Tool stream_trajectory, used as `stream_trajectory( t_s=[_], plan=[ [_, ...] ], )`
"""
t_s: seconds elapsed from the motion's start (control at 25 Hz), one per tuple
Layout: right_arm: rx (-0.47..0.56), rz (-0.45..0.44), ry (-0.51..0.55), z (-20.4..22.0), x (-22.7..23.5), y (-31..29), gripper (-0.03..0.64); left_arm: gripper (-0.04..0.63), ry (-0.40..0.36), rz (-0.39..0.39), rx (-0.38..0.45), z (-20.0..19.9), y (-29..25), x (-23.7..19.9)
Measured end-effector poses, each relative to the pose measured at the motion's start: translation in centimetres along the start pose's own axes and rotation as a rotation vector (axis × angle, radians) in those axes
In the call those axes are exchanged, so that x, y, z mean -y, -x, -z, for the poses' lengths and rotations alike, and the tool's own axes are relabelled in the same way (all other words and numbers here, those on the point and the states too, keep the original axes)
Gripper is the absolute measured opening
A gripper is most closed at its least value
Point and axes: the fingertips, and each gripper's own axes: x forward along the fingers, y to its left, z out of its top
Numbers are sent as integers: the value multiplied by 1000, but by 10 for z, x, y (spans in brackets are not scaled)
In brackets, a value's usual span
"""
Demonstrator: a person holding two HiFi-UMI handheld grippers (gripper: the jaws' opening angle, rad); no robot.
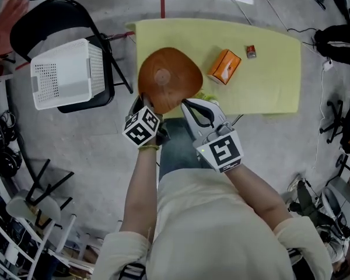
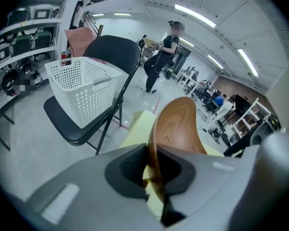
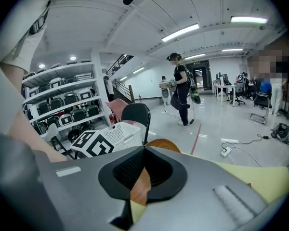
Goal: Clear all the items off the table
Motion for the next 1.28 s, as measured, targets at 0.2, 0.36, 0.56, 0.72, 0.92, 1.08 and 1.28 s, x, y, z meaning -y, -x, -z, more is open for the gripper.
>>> stream_trajectory(
  t_s=[0.2,0.36,0.56,0.72,0.92,1.08,1.28],
  plan=[
    [21,28,8,-19,6,4,-6,21,-3,19,7,-18,16,4],
    [35,53,6,-31,7,6,-6,21,-6,36,13,-32,28,5],
    [38,66,1,-38,2,7,-6,23,-9,65,19,-45,43,5],
    [55,64,4,-47,1,9,-6,23,-7,76,38,-57,56,5],
    [80,45,26,-60,1,18,-6,23,27,73,69,-64,73,9],
    [98,13,53,-68,5,24,-6,23,34,74,103,-69,86,17],
    [105,-34,111,-78,14,29,-6,23,61,56,146,-73,92,28]
  ],
)
